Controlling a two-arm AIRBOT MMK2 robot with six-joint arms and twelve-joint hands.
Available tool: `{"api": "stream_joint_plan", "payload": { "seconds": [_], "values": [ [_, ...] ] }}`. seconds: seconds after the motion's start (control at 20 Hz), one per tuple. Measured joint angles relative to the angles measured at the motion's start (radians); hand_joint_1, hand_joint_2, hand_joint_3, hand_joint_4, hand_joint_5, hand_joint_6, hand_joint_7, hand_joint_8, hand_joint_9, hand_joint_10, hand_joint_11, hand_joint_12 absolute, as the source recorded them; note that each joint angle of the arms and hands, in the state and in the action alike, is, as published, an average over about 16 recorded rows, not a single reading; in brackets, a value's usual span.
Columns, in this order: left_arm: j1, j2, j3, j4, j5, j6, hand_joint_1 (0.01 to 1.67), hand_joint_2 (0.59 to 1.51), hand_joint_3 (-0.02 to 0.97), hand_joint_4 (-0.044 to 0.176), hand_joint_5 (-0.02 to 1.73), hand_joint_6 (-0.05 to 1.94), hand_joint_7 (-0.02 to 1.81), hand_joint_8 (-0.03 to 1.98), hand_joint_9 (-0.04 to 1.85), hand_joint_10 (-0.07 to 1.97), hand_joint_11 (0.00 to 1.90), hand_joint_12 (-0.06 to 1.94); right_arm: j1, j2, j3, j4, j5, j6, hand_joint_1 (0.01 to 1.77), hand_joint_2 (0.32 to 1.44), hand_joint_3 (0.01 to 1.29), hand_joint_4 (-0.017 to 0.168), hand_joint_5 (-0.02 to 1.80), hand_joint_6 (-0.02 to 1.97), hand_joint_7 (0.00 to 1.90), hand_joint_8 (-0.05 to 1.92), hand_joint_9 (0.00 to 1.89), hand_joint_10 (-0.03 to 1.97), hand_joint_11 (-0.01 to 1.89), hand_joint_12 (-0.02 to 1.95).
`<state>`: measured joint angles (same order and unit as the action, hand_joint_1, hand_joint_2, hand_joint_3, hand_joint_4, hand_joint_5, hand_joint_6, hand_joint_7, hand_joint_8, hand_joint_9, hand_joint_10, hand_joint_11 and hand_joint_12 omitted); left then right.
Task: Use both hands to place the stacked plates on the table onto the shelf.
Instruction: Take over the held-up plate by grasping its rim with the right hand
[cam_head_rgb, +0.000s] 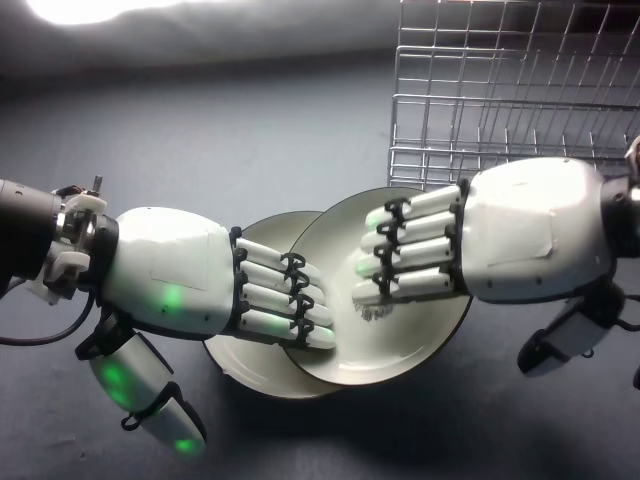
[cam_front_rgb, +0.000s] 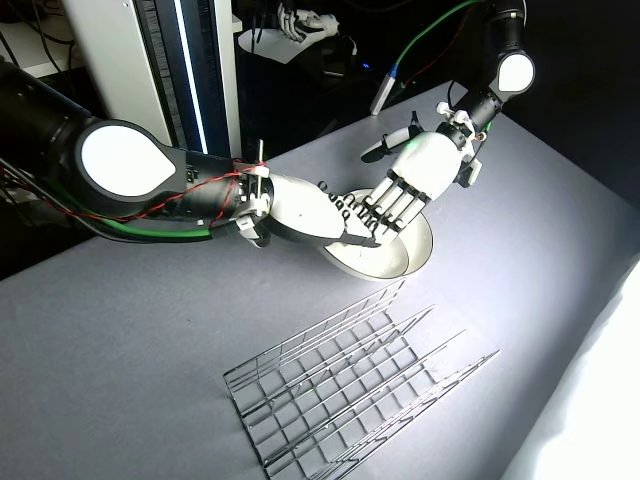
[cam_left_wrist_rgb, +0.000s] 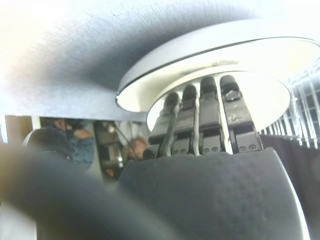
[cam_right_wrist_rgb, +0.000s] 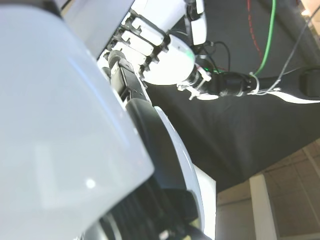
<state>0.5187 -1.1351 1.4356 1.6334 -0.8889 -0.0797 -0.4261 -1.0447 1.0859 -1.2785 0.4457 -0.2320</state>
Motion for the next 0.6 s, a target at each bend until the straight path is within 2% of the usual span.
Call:
{"api": "stream_joint_plan", "payload": {
  "seconds": [0.4,0.6],
  "values": [
    [-0.001,-0.001,0.003,0.0,-0.002,0.0,0.01,1.058,0.019,-0.003,-0.02,-0.04,-0.01,-0.02,0.02,0.01,0.01,0.0,-0.008,-0.073,0.063,0.0,-0.014,-0.007,0.88,0.89,0.01,0.002,0.02,0.01,0.01,0.0,0.02,0.0,0.02,0.0],
    [-0.001,-0.002,0.005,0.0,-0.002,0.0,0.01,1.059,0.019,-0.003,-0.02,-0.04,-0.01,-0.02,0.02,0.01,0.01,0.0,-0.007,-0.096,0.085,0.004,-0.015,-0.008,0.93,0.92,0.01,0.0,0.09,0.01,0.07,0.01,0.08,0.0,0.03,0.19]
  ]
}}
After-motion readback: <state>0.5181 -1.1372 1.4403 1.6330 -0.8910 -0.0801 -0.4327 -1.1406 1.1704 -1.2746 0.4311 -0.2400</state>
